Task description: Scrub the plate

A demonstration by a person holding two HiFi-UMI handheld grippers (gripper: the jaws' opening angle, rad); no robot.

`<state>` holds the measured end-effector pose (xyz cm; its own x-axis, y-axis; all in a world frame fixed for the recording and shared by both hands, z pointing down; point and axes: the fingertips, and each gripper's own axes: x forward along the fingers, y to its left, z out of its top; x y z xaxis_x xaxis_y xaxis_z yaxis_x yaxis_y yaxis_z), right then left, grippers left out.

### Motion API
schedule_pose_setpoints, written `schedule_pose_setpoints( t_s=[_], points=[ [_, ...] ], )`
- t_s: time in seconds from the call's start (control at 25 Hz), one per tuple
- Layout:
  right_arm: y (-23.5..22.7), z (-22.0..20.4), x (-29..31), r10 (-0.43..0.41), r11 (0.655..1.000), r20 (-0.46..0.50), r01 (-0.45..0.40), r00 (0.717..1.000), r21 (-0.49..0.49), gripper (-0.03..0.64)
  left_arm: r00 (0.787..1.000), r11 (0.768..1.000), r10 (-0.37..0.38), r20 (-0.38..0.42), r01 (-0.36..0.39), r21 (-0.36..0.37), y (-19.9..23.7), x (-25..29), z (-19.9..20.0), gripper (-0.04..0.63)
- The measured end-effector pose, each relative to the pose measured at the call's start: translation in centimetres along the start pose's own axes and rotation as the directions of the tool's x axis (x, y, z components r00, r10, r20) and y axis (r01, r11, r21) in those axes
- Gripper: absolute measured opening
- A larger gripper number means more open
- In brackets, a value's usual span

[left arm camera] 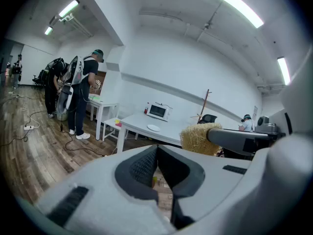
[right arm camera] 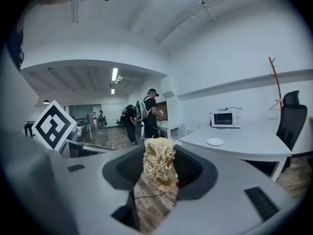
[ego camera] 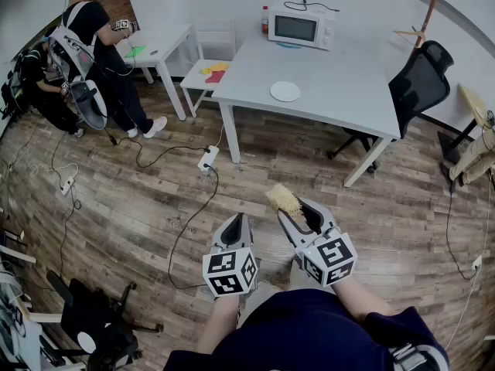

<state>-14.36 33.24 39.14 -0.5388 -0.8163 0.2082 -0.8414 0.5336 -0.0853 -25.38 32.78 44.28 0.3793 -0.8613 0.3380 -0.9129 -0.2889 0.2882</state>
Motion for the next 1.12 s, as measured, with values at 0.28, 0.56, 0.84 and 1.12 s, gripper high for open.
schedule_pose_setpoints(
  t_s=[0.28, 0.56, 0.84, 1.12],
  points=[
    [-3.1, -1.7, -5.9, -0.011, 1.0, 0.005, 0.011, 1.0, -0.005, 0.184, 1.0, 0.999, 0.017, -0.017, -0.016, 0.029, -4.7, -0.8, -2.2, 0.018],
    [-8.4, -2.5, -11.5, -0.003, 1.0, 0.008, 0.003, 1.0, -0.016, 0.184, 0.999, 0.998, 0.042, 0.009, -0.042, 0.051, -11.6, 0.6, -3.0, 0.018],
    [-13.1, -3.1, -15.0, 0.032, 0.999, 0.008, -0.032, 0.999, -0.021, 0.184, 0.998, 0.997, 0.064, 0.014, -0.065, 0.042, -17.3, 2.3, -4.6, 0.018],
    [-16.8, -4.4, -17.9, 0.066, 0.998, 0.005, -0.066, 0.998, 0.007, 0.184, 0.996, 0.995, 0.085, 0.01, -0.085, 0.056, -21.6, 4.2, -6.1, 0.018]
  ],
)
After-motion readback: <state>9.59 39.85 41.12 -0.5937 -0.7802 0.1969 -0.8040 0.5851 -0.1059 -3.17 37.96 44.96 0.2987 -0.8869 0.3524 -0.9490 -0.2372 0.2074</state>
